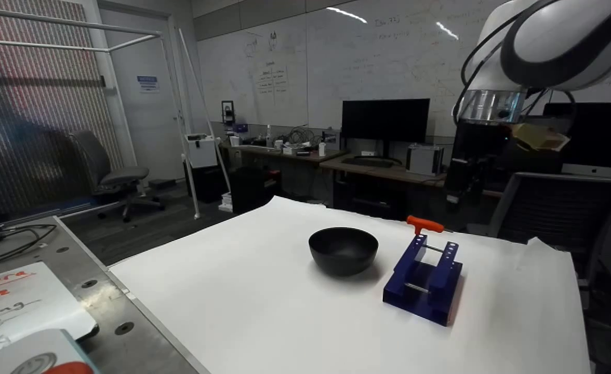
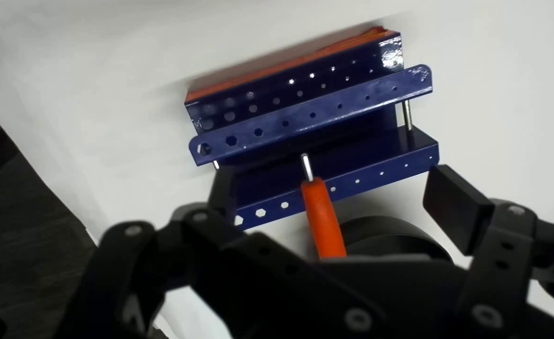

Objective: Place the wrench in the black bowl

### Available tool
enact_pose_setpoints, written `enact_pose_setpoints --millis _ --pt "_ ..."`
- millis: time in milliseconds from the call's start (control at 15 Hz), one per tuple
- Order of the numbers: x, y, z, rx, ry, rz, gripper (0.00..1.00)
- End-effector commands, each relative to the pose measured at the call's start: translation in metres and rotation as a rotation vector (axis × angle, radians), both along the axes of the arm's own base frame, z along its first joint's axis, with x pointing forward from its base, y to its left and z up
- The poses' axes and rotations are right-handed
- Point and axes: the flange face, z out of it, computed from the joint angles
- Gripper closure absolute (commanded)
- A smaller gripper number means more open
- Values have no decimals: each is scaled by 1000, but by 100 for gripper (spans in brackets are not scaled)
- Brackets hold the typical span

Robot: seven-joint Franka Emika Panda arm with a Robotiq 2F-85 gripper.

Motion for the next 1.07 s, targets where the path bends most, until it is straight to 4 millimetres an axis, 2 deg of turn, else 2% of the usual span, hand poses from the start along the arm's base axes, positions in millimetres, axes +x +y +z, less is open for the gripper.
enact_pose_setpoints --millis 0,267,467,533,600,1000 --pt "40 -6 -18 -15 11 6 0" --pt "65 -6 -39 -32 -20 8 0" --pt "73 -7 -52 -39 3 14 0" --pt "75 -7 -54 -42 7 16 25" --pt "75 -7 -55 -40 4 18 26" --pt "70 5 -41 -44 6 58 73"
